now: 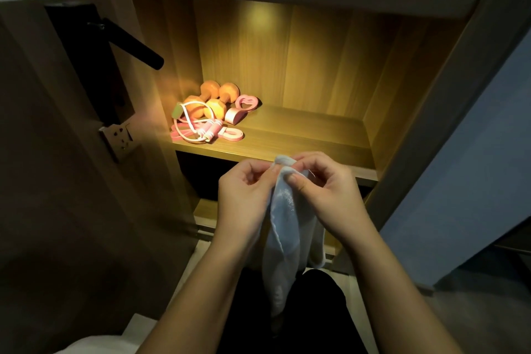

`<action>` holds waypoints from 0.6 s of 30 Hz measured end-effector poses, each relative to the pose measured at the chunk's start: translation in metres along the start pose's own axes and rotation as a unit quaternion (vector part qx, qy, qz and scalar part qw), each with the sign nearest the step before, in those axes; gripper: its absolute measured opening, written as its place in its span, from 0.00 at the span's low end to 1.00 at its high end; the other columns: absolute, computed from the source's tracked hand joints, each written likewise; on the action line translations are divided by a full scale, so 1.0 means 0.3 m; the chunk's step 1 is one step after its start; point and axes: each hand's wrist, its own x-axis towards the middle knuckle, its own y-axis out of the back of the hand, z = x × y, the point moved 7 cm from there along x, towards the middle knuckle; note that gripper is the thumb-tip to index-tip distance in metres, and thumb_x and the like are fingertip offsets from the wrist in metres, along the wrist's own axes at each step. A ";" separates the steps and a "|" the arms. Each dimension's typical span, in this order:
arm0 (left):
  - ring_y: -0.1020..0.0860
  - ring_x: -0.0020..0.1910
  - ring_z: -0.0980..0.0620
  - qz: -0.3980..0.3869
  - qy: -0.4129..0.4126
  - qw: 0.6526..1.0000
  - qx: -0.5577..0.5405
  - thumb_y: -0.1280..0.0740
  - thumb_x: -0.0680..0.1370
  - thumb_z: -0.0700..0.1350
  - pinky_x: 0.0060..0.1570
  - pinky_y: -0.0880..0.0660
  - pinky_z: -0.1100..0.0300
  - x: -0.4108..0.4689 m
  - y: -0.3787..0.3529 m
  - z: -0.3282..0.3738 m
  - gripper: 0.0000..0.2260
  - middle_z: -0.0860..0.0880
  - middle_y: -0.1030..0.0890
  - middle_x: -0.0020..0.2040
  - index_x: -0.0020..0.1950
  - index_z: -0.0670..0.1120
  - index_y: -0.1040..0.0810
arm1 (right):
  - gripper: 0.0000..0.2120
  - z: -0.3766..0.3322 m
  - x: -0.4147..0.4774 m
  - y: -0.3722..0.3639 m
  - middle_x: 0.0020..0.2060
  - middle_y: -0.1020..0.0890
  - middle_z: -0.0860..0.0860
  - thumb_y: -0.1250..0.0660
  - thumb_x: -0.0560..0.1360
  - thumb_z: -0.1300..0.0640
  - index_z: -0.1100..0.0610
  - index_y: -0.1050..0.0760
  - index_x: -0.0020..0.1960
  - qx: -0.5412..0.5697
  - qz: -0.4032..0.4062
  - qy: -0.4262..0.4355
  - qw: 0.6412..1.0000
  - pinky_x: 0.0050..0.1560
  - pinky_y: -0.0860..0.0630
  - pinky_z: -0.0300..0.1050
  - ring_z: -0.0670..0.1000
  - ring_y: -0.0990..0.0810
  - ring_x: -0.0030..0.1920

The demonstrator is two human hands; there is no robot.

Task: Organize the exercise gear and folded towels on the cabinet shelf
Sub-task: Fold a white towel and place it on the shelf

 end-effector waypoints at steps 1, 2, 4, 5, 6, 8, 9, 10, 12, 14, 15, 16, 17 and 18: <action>0.16 0.41 0.52 -0.007 -0.016 1.000 0.007 0.28 0.76 0.45 0.39 0.22 0.63 -0.004 -0.003 0.007 0.03 0.48 0.16 0.39 0.45 0.45 0.17 | 0.01 0.010 -0.001 0.004 0.47 0.18 0.49 0.28 0.73 0.63 0.59 0.19 0.45 0.013 0.009 -0.005 1.000 0.56 0.23 0.42 0.44 0.20 0.52; 0.16 0.42 0.52 -0.014 -0.031 0.999 0.008 0.29 0.76 0.45 0.39 0.21 0.62 -0.008 -0.007 0.014 0.04 0.48 0.16 0.40 0.45 0.45 0.17 | 0.02 0.018 -0.001 0.007 0.47 0.17 0.49 0.28 0.73 0.63 0.59 0.19 0.45 0.025 0.019 -0.011 0.999 0.57 0.22 0.44 0.45 0.19 0.52; 0.17 0.42 0.53 -0.030 -0.057 0.998 0.015 0.30 0.77 0.45 0.40 0.21 0.63 -0.015 -0.014 0.025 0.04 0.49 0.16 0.40 0.46 0.45 0.17 | 0.03 0.031 -0.001 0.010 0.45 0.16 0.48 0.28 0.73 0.64 0.57 0.20 0.45 0.046 0.037 -0.022 0.998 0.55 0.22 0.44 0.46 0.18 0.50; 0.17 0.42 0.54 -0.036 -0.069 0.997 0.023 0.30 0.77 0.44 0.41 0.21 0.64 -0.016 -0.016 0.028 0.03 0.50 0.16 0.41 0.46 0.46 0.17 | 0.05 0.038 -0.002 0.010 0.44 0.16 0.47 0.28 0.73 0.64 0.55 0.20 0.44 0.056 0.043 -0.028 0.997 0.53 0.21 0.43 0.45 0.18 0.49; 0.17 0.42 0.55 -0.039 -0.079 0.996 0.032 0.31 0.77 0.43 0.41 0.21 0.64 -0.016 -0.016 0.028 0.03 0.50 0.16 0.41 0.46 0.47 0.17 | 0.05 0.046 -0.002 0.007 0.43 0.16 0.47 0.28 0.73 0.64 0.54 0.20 0.44 0.065 0.048 -0.034 0.996 0.51 0.21 0.41 0.45 0.18 0.48; 0.17 0.43 0.56 -0.037 -0.093 0.994 0.048 0.31 0.78 0.41 0.42 0.21 0.64 -0.017 -0.011 0.025 0.04 0.52 0.16 0.42 0.46 0.48 0.17 | 0.06 0.063 -0.002 0.001 0.42 0.16 0.46 0.28 0.74 0.63 0.52 0.20 0.43 0.074 0.053 -0.047 0.995 0.48 0.22 0.39 0.44 0.18 0.47; 0.17 0.44 0.56 -0.036 -0.098 0.993 0.051 0.32 0.78 0.40 0.43 0.21 0.63 -0.019 -0.009 0.022 0.05 0.52 0.16 0.42 0.47 0.48 0.17 | 0.06 0.070 -0.003 -0.001 0.41 0.16 0.46 0.28 0.73 0.63 0.52 0.20 0.43 0.076 0.055 -0.049 0.994 0.48 0.22 0.39 0.44 0.18 0.46; 0.17 0.44 0.55 -0.040 -0.102 0.993 0.052 0.32 0.78 0.40 0.44 0.21 0.62 -0.020 -0.010 0.018 0.05 0.51 0.16 0.42 0.48 0.47 0.17 | 0.07 0.076 -0.002 0.001 0.40 0.17 0.46 0.28 0.73 0.63 0.52 0.21 0.43 0.079 0.061 -0.051 0.994 0.47 0.22 0.39 0.44 0.18 0.45; 0.17 0.47 0.53 -0.055 -0.102 0.991 0.060 0.31 0.77 0.39 0.49 0.20 0.56 -0.025 -0.021 0.004 0.05 0.50 0.16 0.45 0.51 0.45 0.17 | 0.07 0.084 -0.001 0.008 0.39 0.19 0.47 0.28 0.73 0.65 0.54 0.22 0.46 0.089 0.068 -0.049 0.992 0.46 0.22 0.39 0.44 0.20 0.43; 0.18 0.50 0.54 -0.059 -0.095 0.991 0.076 0.30 0.77 0.37 0.54 0.20 0.50 -0.026 -0.026 -0.018 0.07 0.50 0.16 0.48 0.54 0.45 0.18 | 0.12 0.088 0.000 0.004 0.42 0.19 0.47 0.29 0.74 0.65 0.53 0.22 0.54 0.083 0.047 -0.051 0.994 0.47 0.22 0.38 0.43 0.19 0.45; 0.18 0.51 0.54 -0.056 -0.093 0.991 0.082 0.31 0.77 0.37 0.55 0.21 0.48 -0.023 -0.025 -0.027 0.08 0.50 0.16 0.48 0.54 0.45 0.18 | 0.13 0.087 0.001 0.004 0.44 0.18 0.46 0.30 0.75 0.64 0.52 0.22 0.57 0.051 0.033 -0.047 0.997 0.49 0.22 0.38 0.43 0.19 0.47; 0.18 0.51 0.54 -0.054 -0.094 0.990 0.086 0.31 0.77 0.37 0.55 0.21 0.48 -0.020 -0.024 -0.034 0.07 0.50 0.16 0.48 0.54 0.46 0.18 | 0.12 0.085 0.003 0.006 0.46 0.18 0.45 0.30 0.76 0.63 0.51 0.21 0.57 0.000 0.023 -0.037 0.999 0.52 0.22 0.39 0.43 0.19 0.49; 0.18 0.51 0.53 -0.051 -0.098 0.990 0.090 0.31 0.77 0.38 0.54 0.20 0.47 -0.017 -0.024 -0.039 0.07 0.51 0.16 0.48 0.53 0.46 0.17 | 0.10 0.082 0.004 0.008 0.47 0.17 0.45 0.31 0.76 0.62 0.51 0.20 0.55 -0.049 0.015 -0.025 0.998 0.52 0.23 0.40 0.43 0.20 0.50; 0.18 0.51 0.53 -0.047 -0.104 0.989 0.095 0.30 0.77 0.38 0.54 0.20 0.48 -0.013 -0.025 -0.044 0.07 0.52 0.16 0.47 0.52 0.47 0.17 | 0.07 0.079 0.006 0.011 0.46 0.17 0.45 0.31 0.76 0.61 0.52 0.19 0.52 -0.090 0.008 -0.016 0.996 0.51 0.23 0.42 0.44 0.20 0.49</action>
